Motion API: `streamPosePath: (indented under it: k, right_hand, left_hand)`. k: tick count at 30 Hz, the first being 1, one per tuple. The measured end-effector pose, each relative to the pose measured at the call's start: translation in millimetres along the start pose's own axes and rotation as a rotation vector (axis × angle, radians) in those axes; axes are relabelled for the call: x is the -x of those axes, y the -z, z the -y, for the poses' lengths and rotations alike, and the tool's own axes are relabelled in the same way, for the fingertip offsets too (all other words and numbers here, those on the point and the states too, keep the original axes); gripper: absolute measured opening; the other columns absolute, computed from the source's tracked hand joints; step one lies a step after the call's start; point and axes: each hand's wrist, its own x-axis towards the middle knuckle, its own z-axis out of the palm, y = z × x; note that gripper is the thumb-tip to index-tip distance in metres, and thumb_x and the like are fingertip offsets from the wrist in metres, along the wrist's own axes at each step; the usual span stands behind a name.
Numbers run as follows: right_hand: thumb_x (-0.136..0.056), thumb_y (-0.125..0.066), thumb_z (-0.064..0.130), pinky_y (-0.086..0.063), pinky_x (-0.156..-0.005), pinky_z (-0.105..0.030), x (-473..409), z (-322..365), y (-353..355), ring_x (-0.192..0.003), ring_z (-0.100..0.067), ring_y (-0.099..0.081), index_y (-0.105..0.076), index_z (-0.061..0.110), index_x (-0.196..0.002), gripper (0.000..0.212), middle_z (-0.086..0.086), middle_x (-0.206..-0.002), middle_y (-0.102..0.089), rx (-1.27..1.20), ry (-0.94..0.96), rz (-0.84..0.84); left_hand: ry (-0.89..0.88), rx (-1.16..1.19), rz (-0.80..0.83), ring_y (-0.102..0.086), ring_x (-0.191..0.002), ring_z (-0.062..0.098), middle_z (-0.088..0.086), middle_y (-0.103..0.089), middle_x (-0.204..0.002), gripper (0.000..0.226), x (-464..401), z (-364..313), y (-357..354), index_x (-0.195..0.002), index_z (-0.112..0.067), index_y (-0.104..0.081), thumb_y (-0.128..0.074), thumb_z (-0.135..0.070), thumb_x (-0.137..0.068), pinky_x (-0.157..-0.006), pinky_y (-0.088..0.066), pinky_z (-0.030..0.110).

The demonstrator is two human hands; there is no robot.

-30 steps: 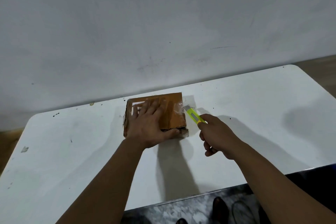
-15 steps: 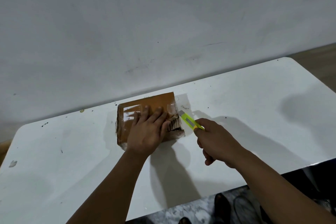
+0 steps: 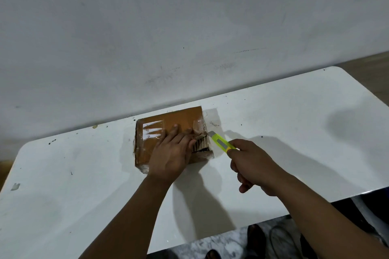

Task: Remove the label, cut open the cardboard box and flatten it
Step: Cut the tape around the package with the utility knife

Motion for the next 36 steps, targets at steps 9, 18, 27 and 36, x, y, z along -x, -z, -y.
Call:
streamPosePath:
  k: [9,18,27,36]
  right_hand:
    - [-0.093,-0.04,0.013,-0.045,-0.047,-0.027,-3,4,2,-0.047,-0.02,-0.027,-0.05,0.017,-0.09,0.011,-0.01,-0.076,-0.038,-0.096,-0.039,0.07]
    - [-0.094,-0.041,0.016,-0.045,-0.049,-0.027,-12,-3,10,-0.049,-0.021,-0.029,-0.056,0.011,-0.11,0.023,-0.009,-0.074,-0.041,-0.085,-0.031,0.069]
    - [-0.096,-0.042,0.017,-0.042,-0.05,-0.025,-19,-3,24,-0.043,-0.018,-0.031,-0.063,0.026,-0.108,0.026,-0.009,-0.071,-0.043,-0.046,0.043,0.092]
    - [-0.098,-0.045,0.02,-0.04,-0.049,-0.025,-30,-5,33,-0.041,-0.019,-0.032,-0.064,0.021,-0.112,0.024,-0.005,-0.064,-0.046,-0.105,0.011,0.154]
  left_hand:
    - [0.031,0.028,0.139,-0.043,-0.139,0.029,-0.007,-0.058,-0.136,0.069,-2,-4,7,-0.128,-0.03,-0.059,-0.045,-0.08,-0.083,-0.109,-0.04,0.055]
    - [0.087,0.078,0.1,-0.044,-0.132,0.026,-0.008,-0.058,-0.127,0.068,-5,-13,10,-0.124,-0.03,-0.059,-0.042,-0.081,-0.083,-0.104,-0.042,0.052]
    - [0.139,0.122,0.137,-0.046,-0.123,0.026,-0.007,-0.054,-0.117,0.067,-11,-19,11,-0.13,-0.033,-0.056,-0.05,-0.077,-0.08,-0.103,-0.041,0.052]
    - [0.241,0.125,0.145,-0.046,-0.116,0.027,-0.002,-0.052,-0.115,0.067,-15,-31,11,-0.122,-0.027,-0.059,-0.047,-0.077,-0.078,-0.1,-0.042,0.052]
